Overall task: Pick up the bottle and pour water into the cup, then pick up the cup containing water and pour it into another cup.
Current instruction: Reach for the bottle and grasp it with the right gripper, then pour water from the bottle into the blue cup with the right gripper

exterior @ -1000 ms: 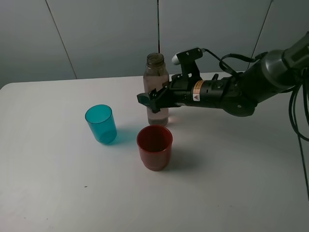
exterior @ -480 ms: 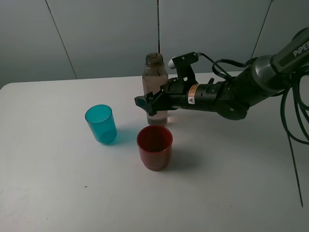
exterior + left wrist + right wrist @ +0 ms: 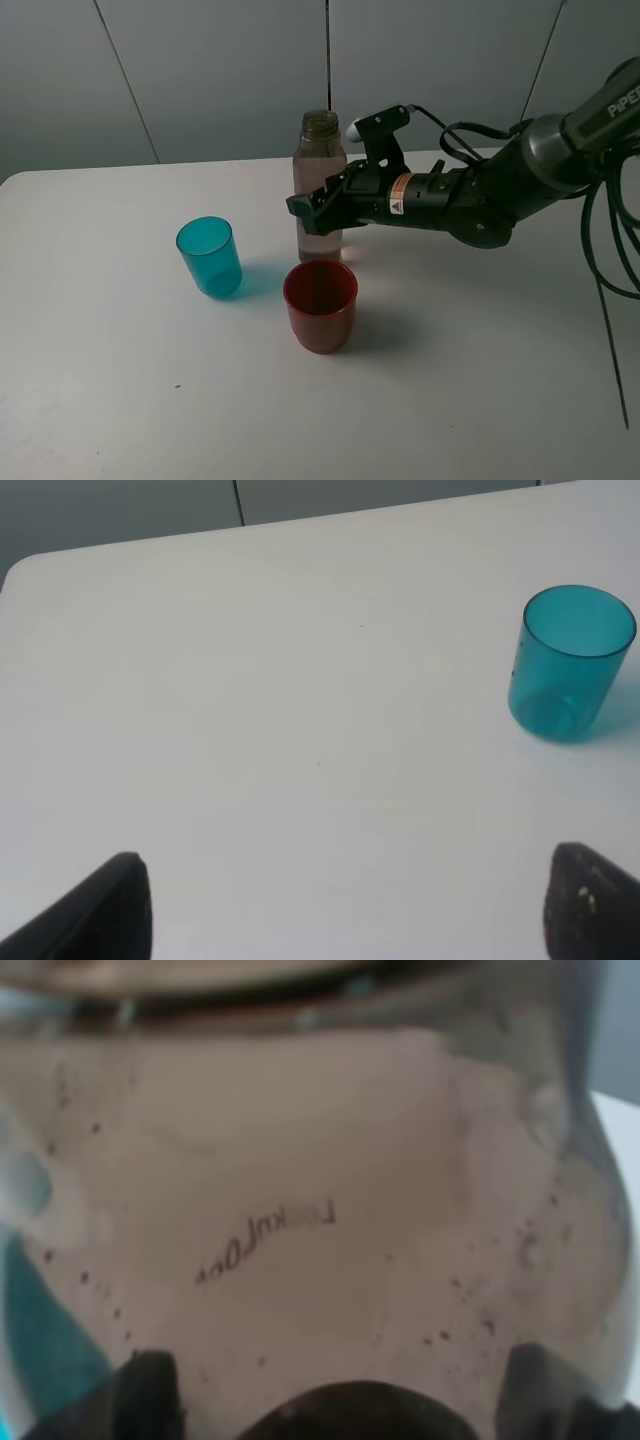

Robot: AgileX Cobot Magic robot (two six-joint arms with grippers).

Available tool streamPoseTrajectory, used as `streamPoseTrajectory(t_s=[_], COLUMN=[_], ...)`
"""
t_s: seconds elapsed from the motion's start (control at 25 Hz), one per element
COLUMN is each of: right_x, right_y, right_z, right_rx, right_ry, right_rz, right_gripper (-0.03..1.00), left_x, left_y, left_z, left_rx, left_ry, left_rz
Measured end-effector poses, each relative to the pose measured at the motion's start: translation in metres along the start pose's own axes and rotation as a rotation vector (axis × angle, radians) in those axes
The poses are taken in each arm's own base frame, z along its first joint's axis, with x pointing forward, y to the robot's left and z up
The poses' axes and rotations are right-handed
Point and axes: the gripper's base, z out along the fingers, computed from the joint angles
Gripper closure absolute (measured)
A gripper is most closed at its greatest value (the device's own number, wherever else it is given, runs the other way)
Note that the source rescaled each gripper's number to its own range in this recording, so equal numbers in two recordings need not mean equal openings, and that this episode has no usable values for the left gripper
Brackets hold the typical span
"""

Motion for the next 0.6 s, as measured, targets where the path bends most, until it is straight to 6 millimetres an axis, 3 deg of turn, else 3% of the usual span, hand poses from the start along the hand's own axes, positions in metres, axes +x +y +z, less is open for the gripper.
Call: streamPoseTrajectory(t_s=[0.6], right_x=[-0.0021], right_y=[-0.0005], right_z=[-0.0019], right_rx=[0.012], right_ry=[0.016], right_rz=[-0.045], right_gripper=[0.96], left_x=[0.0], left_y=[0.0], left_z=[0.0], left_rx=[0.0], left_ry=[0.0], left_rz=[0.0])
